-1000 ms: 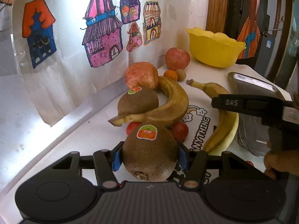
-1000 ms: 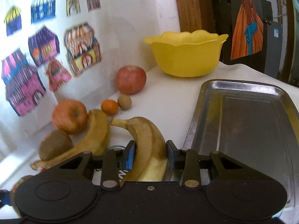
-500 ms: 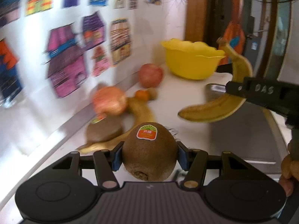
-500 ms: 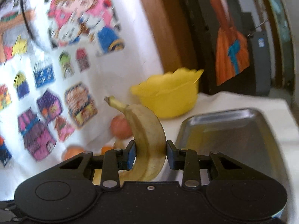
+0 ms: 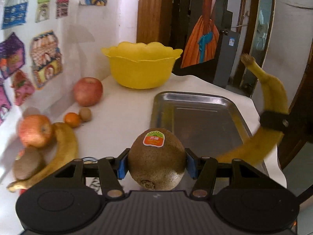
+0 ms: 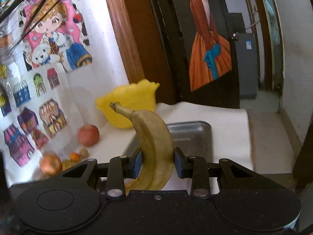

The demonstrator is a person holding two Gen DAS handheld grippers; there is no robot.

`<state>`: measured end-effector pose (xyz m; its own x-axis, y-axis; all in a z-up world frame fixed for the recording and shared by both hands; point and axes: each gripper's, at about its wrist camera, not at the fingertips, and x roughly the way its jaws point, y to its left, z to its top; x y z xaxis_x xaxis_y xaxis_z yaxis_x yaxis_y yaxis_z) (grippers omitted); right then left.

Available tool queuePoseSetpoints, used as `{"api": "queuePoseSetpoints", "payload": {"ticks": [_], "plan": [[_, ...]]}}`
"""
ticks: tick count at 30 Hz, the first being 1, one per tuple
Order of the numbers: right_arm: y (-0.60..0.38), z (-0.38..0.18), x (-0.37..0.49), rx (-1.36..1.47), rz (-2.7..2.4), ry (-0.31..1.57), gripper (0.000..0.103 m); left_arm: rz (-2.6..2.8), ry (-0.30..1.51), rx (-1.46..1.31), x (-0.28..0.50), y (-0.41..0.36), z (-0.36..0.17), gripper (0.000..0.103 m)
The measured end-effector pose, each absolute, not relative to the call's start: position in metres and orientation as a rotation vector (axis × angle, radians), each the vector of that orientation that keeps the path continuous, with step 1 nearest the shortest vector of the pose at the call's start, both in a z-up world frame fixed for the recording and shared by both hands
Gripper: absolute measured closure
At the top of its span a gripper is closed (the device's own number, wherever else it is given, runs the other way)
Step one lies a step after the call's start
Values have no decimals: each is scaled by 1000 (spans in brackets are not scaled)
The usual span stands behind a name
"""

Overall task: Organize fruits
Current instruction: 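Lift the kiwi with the left tool while the right tool carries the banana into the metal tray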

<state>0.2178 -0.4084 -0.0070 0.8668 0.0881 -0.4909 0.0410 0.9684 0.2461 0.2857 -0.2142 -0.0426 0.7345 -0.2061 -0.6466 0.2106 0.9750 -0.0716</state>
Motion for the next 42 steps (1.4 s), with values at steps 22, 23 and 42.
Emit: {"api": "queuePoseSetpoints", "payload": {"ticks": [22,23,42], "plan": [[-450,-52,303,358,3,661,66,-266,759,93,325,-243,-68,41],[-449,-53,307,348,-5,670,65,-264,754,97,326,-244,-68,41],[-445,-80,345,305,-10,711,64,-266,717,118,325,-250,-71,41]]}}
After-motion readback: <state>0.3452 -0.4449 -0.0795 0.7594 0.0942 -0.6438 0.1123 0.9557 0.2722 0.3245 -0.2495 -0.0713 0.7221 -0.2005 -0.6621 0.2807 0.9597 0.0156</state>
